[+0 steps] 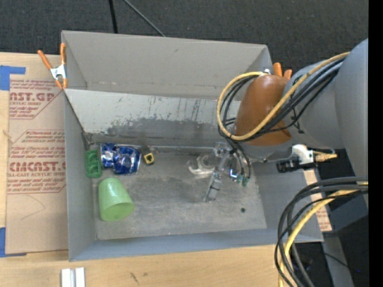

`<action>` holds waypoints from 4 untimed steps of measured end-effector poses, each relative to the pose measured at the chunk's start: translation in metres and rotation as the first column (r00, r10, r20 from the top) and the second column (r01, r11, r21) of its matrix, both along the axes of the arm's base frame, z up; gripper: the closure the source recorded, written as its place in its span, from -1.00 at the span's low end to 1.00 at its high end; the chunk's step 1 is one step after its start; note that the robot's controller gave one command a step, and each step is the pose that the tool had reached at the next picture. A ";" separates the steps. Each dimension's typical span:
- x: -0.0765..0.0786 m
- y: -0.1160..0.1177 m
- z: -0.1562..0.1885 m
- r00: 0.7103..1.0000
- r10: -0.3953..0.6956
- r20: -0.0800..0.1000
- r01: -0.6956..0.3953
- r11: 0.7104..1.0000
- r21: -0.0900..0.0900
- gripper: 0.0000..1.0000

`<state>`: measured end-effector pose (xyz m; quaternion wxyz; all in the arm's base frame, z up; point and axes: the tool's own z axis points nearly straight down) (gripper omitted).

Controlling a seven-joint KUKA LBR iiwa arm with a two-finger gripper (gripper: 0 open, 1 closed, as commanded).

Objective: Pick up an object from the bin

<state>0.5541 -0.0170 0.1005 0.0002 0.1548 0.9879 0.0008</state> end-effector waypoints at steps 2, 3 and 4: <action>0.040 -0.002 -0.031 0.993 0.119 0.001 -0.119 0.993 -0.003 -1.00; 0.040 -0.002 -0.031 0.993 0.119 0.002 -0.119 0.993 -0.003 -1.00; 0.043 -0.002 -0.028 0.993 0.119 0.007 -0.119 0.993 -0.004 1.00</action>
Offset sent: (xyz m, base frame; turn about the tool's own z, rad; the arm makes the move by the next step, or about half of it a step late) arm -0.0257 0.0006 0.0098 0.1922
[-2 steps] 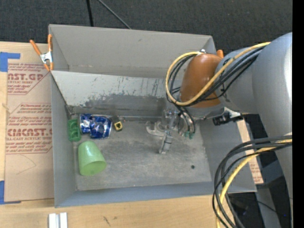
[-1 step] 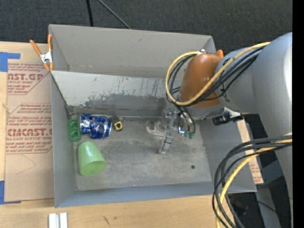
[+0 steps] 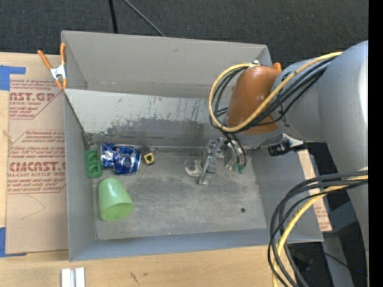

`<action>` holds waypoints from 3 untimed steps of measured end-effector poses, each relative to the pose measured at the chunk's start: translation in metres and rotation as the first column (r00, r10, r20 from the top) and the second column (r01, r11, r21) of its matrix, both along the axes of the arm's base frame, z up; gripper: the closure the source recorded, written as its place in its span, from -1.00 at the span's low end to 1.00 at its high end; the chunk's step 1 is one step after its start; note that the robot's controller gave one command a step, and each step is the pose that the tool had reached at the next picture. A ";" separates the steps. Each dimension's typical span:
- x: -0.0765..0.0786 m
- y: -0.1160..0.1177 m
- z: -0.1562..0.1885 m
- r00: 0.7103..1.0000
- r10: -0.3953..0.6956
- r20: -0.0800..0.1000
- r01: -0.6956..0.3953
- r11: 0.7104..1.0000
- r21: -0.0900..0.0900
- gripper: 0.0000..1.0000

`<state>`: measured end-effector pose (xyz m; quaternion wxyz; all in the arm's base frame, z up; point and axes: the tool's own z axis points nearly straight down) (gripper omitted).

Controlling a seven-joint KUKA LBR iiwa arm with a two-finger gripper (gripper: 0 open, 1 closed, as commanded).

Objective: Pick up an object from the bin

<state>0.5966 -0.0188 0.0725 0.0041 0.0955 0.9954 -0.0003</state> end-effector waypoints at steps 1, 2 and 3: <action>0.001 0.000 0.012 1.000 0.000 -0.005 0.000 1.000 0.001 1.00; 0.001 0.001 0.020 1.000 0.001 -0.005 -0.001 1.000 0.002 1.00; 0.003 0.001 0.060 1.000 0.001 -0.002 -0.001 1.000 0.002 1.00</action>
Offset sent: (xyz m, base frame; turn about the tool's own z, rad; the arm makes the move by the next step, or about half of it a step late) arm 0.0001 -0.0001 0.0112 0.0000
